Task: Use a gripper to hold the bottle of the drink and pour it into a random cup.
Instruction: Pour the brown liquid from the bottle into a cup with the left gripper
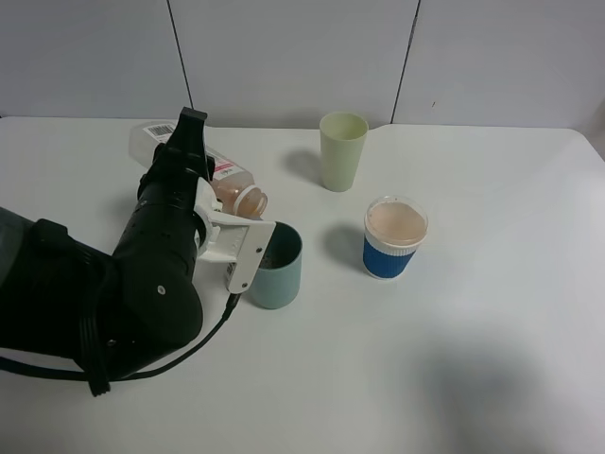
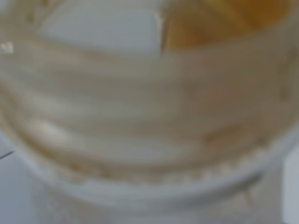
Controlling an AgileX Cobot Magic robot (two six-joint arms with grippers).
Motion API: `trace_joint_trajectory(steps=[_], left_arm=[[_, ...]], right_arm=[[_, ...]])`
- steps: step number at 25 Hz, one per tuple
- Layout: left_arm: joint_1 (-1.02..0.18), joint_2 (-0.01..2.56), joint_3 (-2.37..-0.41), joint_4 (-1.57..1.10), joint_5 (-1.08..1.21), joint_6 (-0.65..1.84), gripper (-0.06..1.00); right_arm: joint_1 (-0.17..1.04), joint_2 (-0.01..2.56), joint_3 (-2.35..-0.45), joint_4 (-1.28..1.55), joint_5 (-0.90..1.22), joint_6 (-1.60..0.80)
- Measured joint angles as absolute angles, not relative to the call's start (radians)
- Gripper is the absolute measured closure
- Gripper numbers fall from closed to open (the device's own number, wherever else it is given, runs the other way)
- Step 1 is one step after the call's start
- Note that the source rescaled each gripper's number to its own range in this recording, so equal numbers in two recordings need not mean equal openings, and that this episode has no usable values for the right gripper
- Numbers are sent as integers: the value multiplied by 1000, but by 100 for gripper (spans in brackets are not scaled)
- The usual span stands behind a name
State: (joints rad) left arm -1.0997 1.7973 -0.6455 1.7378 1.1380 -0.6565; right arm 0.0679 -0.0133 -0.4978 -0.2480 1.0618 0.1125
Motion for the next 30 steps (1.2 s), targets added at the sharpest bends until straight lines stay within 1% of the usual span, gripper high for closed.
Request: trace_joint_trajectory(steps=[13,30], left_arm=[[-1106,1797,-645,1738,1136,-654,94],[-1106,1797,-645,1738,1138,-551,94]], right_arm=[[68,-13,-498,-248,1062,112],[68,-13,-498,-248,1062,112]])
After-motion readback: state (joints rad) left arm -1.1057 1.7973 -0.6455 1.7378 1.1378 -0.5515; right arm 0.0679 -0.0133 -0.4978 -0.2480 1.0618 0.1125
